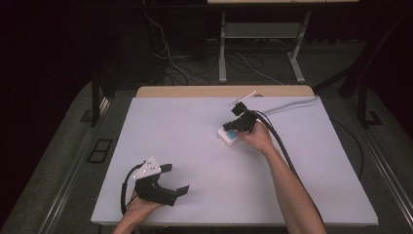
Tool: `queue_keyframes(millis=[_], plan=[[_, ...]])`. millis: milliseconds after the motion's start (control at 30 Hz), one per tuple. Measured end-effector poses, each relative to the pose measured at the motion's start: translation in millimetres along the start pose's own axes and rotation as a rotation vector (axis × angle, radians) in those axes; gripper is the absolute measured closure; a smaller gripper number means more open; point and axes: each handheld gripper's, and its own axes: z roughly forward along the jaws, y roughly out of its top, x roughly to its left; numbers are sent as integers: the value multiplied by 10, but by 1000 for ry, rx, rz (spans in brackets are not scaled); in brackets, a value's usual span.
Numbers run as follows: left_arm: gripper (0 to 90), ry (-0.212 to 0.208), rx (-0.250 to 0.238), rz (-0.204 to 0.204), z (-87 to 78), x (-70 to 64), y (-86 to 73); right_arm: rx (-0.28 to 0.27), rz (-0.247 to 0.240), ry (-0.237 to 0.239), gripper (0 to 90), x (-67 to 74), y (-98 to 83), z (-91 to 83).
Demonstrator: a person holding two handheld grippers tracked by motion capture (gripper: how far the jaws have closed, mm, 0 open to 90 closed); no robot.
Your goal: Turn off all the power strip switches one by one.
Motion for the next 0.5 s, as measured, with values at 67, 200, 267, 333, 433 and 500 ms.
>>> queue_keyframes(millis=[67,200,267,333,433,500], plan=[[0,3,-1,-1,-3,6,1,11,3,-3,900,-23,21,-56],[0,4,1,-2,-2,19,2,7,4,-4,900,-66,37,-138],[0,4,1,-2,-1,19,1,14,3,-11,900,-82,49,-175],[0,5,2,-2,2,18,2,15,7,-12,900,-101,63,-207],[0,4,1,-3,2,18,2,9,14,-13,900,-123,93,-268],[0,4,1,-3,1,20,1,9,10,-17,900,-123,119,-306]])
